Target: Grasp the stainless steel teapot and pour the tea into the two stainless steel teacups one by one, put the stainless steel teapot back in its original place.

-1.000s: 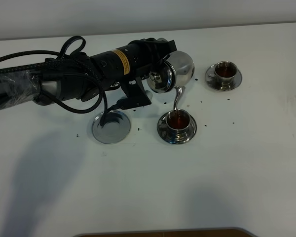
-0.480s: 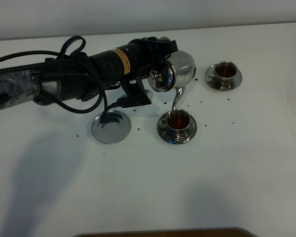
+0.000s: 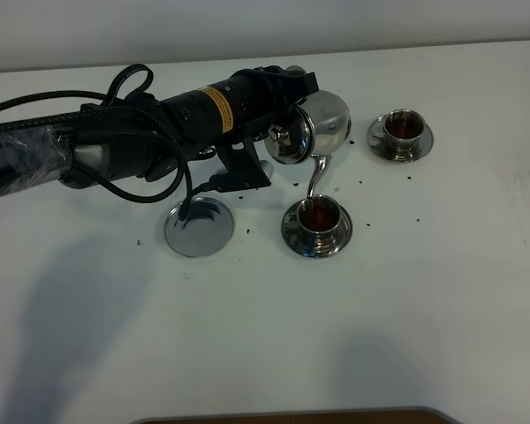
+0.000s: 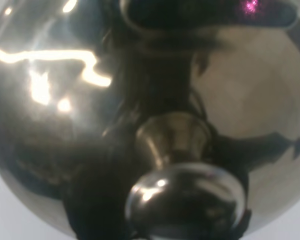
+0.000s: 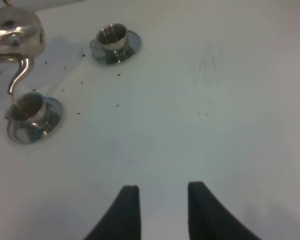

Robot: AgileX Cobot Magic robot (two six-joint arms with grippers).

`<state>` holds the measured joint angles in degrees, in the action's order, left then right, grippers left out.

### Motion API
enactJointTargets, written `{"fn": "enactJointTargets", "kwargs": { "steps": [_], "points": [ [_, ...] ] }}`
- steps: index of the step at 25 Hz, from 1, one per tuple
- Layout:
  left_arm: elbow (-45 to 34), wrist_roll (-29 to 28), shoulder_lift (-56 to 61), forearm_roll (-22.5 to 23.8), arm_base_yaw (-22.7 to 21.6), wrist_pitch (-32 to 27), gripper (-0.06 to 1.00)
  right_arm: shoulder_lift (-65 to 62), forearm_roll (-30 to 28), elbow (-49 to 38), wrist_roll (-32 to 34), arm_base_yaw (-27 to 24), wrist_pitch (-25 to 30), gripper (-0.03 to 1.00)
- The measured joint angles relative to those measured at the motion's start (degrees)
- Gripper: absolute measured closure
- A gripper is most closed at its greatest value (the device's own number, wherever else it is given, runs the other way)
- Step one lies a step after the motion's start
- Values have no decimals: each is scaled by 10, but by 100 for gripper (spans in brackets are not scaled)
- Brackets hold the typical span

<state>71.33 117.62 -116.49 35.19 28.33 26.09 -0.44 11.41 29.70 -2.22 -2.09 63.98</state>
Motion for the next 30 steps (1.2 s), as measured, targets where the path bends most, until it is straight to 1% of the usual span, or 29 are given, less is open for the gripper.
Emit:
{"fn": "enactJointTargets", "kwargs": {
  "steps": [7,10,16,20,24,28,30],
  "points": [
    [0,0,0,-2,0,1,70,0,0,0,0,0,0,73],
    [0,-10,0,-10,0,-1,70,0,0,0,0,0,0,73],
    [0,-22,0,-13,0,-27,70,0,0,0,0,0,0,73],
    [0,-56,0,-13,0,-33,70,0,0,0,0,0,0,73],
    [0,-96,0,-15,0,-55,70,0,0,0,0,0,0,73],
    [0,-160,0,-24,-1,-67,70,0,0,0,0,0,0,73],
    [0,-187,0,-27,-2,-86,70,0,0,0,0,0,0,73]
  ]
}}
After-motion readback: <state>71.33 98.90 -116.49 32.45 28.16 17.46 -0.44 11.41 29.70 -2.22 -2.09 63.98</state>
